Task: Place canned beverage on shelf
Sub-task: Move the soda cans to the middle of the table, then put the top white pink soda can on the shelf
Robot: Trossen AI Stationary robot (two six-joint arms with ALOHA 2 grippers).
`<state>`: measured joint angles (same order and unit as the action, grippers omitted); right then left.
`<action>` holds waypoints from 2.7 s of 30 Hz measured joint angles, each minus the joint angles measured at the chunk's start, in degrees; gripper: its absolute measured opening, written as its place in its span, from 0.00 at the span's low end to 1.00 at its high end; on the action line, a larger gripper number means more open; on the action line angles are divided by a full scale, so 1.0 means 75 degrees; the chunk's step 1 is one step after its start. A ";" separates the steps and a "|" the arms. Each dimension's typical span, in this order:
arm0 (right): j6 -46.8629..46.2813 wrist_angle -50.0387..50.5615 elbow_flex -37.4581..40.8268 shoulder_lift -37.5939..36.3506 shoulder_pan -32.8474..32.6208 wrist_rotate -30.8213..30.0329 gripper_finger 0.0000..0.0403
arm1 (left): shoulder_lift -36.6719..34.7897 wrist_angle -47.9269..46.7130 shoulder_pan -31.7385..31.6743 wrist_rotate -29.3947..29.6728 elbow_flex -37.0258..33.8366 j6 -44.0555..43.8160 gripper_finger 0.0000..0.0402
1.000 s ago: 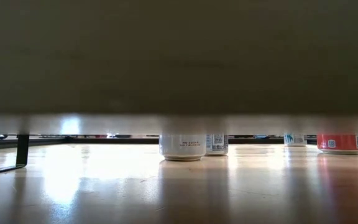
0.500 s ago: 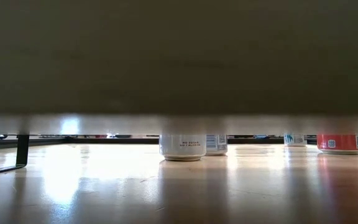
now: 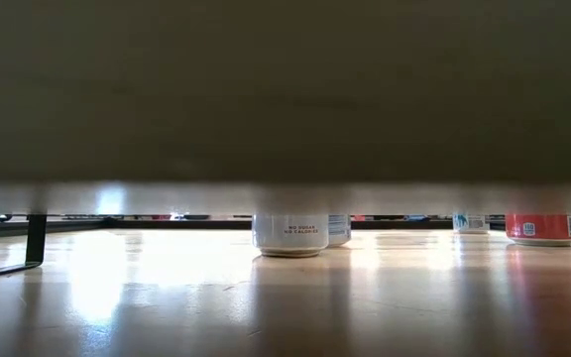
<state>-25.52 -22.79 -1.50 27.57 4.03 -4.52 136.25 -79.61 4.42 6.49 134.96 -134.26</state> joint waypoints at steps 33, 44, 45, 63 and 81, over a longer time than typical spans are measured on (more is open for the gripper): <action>0.0000 0.0000 0.0000 0.0000 -0.0002 0.0000 0.45 | -0.0099 0.0385 -0.0846 -0.1369 -0.0012 -0.3299 0.63; 0.0000 -0.0002 0.0000 0.0000 -0.0001 -0.0002 0.45 | -0.0131 0.0865 -0.0853 -0.1361 -0.0012 -0.4704 0.63; 0.0000 -0.0002 0.0000 0.0000 0.0000 0.0001 0.45 | -0.0131 0.0942 -0.0853 -0.1349 -0.0011 -0.4918 0.63; 0.0000 -0.0001 -0.0001 -0.0001 -0.0001 0.0001 0.45 | -0.0096 0.2158 -0.1139 -0.1225 0.0003 -0.5449 0.63; 0.0000 0.0000 -0.0002 -0.0001 0.0000 0.0000 0.45 | -0.0281 0.2914 -0.1145 -0.1135 0.0006 0.2776 0.63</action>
<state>-25.52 -22.79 -1.51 27.57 4.03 -4.52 134.14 -57.75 -4.17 -2.02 135.00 -113.44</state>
